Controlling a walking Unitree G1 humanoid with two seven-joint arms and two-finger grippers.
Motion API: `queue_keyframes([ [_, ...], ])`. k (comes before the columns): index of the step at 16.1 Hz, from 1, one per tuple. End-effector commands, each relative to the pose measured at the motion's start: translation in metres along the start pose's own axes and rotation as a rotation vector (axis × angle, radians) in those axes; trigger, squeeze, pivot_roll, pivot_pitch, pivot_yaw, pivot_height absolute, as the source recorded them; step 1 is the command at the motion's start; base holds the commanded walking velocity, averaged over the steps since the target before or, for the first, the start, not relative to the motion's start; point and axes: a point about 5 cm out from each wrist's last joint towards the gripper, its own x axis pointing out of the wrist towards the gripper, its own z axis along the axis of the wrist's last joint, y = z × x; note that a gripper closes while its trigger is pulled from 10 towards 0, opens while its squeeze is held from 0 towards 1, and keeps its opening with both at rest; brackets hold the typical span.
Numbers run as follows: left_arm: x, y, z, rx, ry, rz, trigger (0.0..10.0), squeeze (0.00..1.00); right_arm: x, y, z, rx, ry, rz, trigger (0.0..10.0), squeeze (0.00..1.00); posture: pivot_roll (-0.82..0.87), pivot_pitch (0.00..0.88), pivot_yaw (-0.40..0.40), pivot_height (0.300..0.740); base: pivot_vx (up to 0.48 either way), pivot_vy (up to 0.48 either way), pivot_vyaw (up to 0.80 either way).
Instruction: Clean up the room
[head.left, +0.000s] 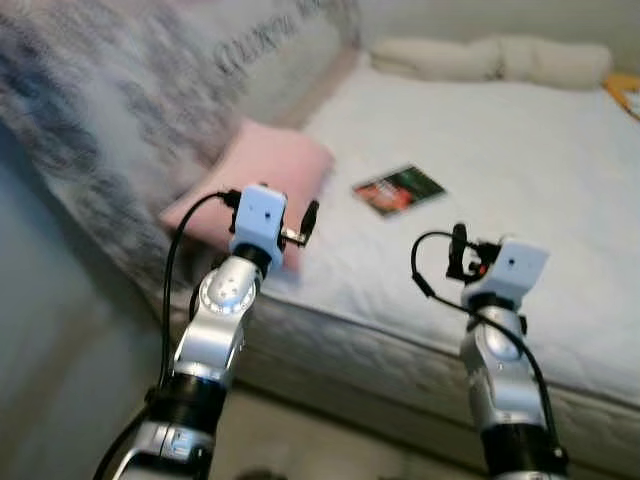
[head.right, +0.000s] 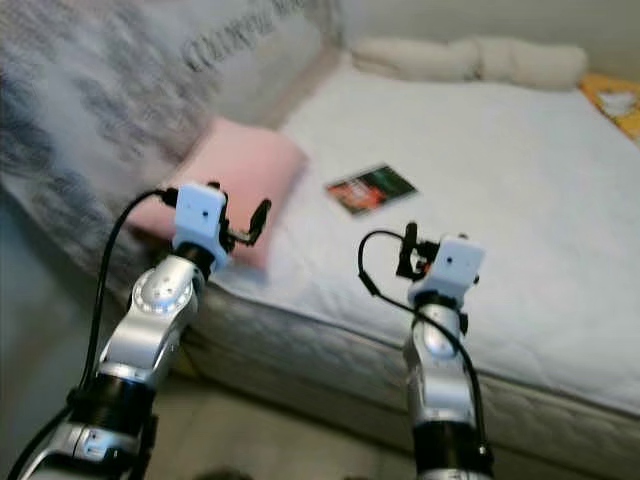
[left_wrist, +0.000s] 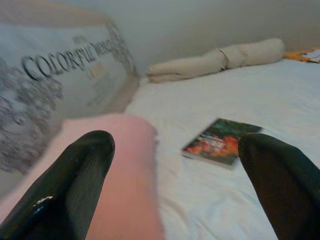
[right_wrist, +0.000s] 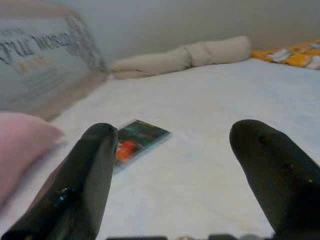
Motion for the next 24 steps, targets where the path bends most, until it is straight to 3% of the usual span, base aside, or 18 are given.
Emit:
queue_keyframes([
  [1,-0.001,0.005,-0.003,0.025,0.015,0.005,10.0,0.0,0.003,0.008,-0.001,-0.019,0.024,0.021,10.0,0.04,-0.02,0.0,0.038,0.74,0.0,-0.431,0.0],
  [4,0.001,0.006,-0.007,0.029,0.034,0.018,10.0,0.0,0.005,0.008,-0.001,-0.03,0.015,0.026,10.0,0.0,-0.02,0.0,0.039,0.74,0.0,-0.434,0.0],
  [7,0.004,0.017,-0.015,-0.084,0.082,0.119,10.0,0.0,-0.007,0.005,0.01,-0.096,-0.113,0.067,10.0,0.0,-0.03,0.0,0.041,0.74,0.0,0.0,0.0],
  [8,0.005,0.02,-0.017,-0.09,0.095,0.127,10.0,0.0,-0.015,-0.001,0.002,-0.068,-0.085,0.047,10.0,0.0,-0.04,0.0,0.044,0.74,0.0,0.0,0.0],
  [11,0.006,0.014,-0.01,-0.07,0.044,0.073,10.0,0.0,-0.022,0.003,-0.005,-0.076,-0.062,0.068,10.0,0.0,-0.05,0.0,0.051,0.74,0.149,0.0,0.0],
  [14,0.008,0.004,0.0,-0.038,-0.012,0.007,10.0,0.0,-0.018,0.007,-0.005,-0.082,-0.051,0.074,10.0,0.0,-0.05,0.0,0.054,0.74,0.454,0.0,0.0],
  [24,0.01,0.004,0.003,-0.034,-0.012,0.004,10.0,0.0,-0.006,-0.001,-0.001,-0.096,-0.044,0.044,10.0,0.0,-0.05,0.0,0.063,0.74,0.479,0.0,0.0],
])
